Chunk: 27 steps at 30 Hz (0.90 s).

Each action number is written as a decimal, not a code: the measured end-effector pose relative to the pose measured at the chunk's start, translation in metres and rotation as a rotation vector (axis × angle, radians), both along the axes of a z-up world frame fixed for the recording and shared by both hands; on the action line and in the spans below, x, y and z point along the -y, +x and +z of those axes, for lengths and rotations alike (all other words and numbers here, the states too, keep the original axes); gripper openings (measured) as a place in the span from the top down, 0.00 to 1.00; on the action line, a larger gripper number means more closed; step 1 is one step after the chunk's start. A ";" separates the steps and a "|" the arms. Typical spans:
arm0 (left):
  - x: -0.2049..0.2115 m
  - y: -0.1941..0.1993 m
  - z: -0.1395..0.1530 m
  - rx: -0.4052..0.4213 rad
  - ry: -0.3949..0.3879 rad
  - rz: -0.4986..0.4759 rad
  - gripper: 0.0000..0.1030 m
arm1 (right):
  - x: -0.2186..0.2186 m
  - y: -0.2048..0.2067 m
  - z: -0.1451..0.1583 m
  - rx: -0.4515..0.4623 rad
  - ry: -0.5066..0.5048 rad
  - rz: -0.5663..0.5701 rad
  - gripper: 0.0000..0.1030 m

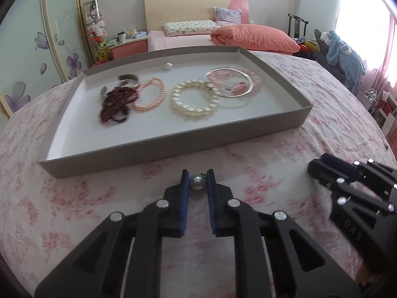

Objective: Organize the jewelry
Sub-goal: 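Close the left tool on the pearl earring, then lift the pearl earring left and silver ring right and carry them over the tray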

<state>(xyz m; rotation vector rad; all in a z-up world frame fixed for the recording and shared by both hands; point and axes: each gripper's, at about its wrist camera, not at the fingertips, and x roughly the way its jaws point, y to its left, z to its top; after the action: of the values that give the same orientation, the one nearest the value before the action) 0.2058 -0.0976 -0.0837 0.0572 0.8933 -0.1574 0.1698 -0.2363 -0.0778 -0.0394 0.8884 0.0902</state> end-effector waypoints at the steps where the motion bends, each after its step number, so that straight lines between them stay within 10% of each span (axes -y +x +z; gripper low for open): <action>1: -0.006 -0.002 0.000 0.000 0.003 0.006 0.86 | -0.001 0.000 0.000 0.001 -0.005 0.001 0.78; 12: -0.099 -0.021 0.002 -0.001 0.030 0.135 0.85 | -0.045 0.012 0.001 -0.016 -0.005 0.107 0.78; 27: -0.098 -0.018 0.001 -0.003 0.034 0.134 0.85 | -0.062 0.008 0.001 0.002 -0.021 0.121 0.78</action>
<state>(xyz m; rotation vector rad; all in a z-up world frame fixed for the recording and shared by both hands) 0.1876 0.0000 -0.0822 0.0287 0.8998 -0.0175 0.1779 -0.1740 -0.0763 -0.1130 0.8849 0.1939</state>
